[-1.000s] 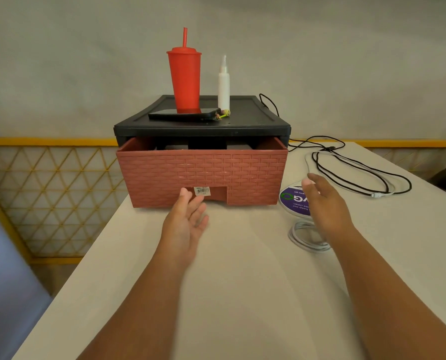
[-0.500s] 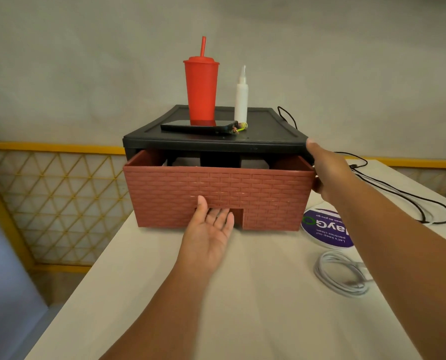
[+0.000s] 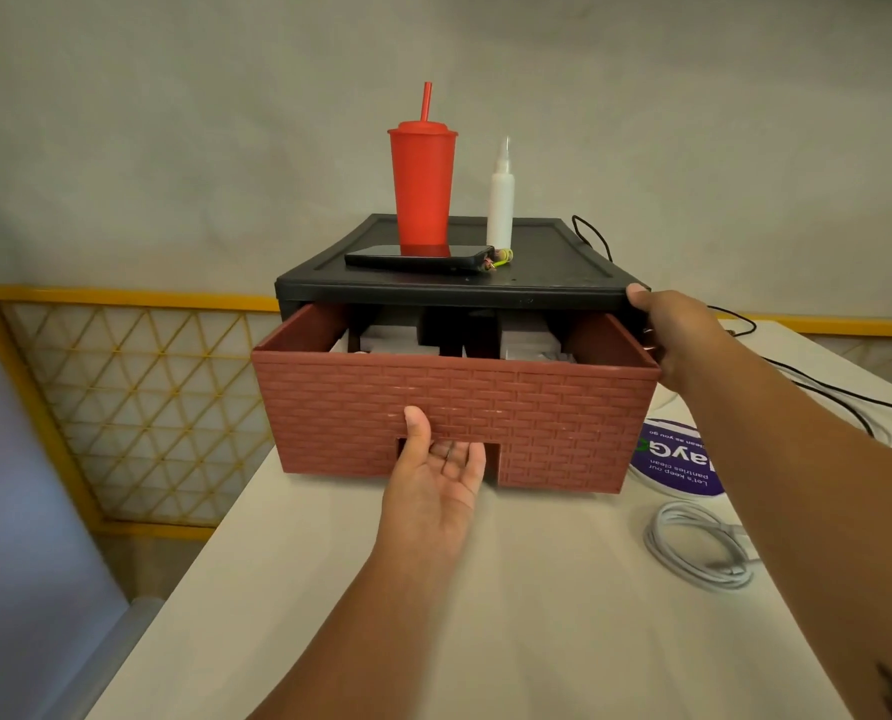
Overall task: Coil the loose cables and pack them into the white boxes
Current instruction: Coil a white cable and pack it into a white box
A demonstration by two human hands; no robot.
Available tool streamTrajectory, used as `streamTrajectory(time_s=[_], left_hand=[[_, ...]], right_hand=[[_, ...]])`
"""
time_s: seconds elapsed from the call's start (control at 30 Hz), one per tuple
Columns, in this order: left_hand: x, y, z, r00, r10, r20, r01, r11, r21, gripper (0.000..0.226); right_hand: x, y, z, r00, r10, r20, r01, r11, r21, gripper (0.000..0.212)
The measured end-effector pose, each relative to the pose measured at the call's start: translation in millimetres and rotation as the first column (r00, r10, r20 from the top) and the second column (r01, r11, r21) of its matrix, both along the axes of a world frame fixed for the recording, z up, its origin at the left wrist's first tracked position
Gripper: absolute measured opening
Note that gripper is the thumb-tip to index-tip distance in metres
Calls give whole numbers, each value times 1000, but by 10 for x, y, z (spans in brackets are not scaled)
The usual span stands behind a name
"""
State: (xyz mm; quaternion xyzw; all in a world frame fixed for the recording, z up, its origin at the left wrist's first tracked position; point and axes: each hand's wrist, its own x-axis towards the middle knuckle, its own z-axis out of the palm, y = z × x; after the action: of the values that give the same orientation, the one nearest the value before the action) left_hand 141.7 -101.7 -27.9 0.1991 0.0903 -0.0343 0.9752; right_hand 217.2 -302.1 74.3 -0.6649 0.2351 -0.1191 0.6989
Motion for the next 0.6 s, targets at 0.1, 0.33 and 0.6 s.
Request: streamTrajectory(time_s=[0.1, 0.33, 0.6], left_hand=[[-203, 17, 8, 1000, 11, -29, -11, 1000, 4, 25], [-785, 90, 52, 999, 28, -16, -28, 1000, -11, 27], [-1345, 232, -21, 999, 12, -32, -15, 995, -102, 67]], right_hand=[[-35, 12, 25, 999, 24, -24, -24, 1000, -13, 48], [-61, 8, 52, 998, 51, -44, -52, 998, -30, 48], [-111, 49, 39, 999, 49, 21, -50, 998, 35, 43]])
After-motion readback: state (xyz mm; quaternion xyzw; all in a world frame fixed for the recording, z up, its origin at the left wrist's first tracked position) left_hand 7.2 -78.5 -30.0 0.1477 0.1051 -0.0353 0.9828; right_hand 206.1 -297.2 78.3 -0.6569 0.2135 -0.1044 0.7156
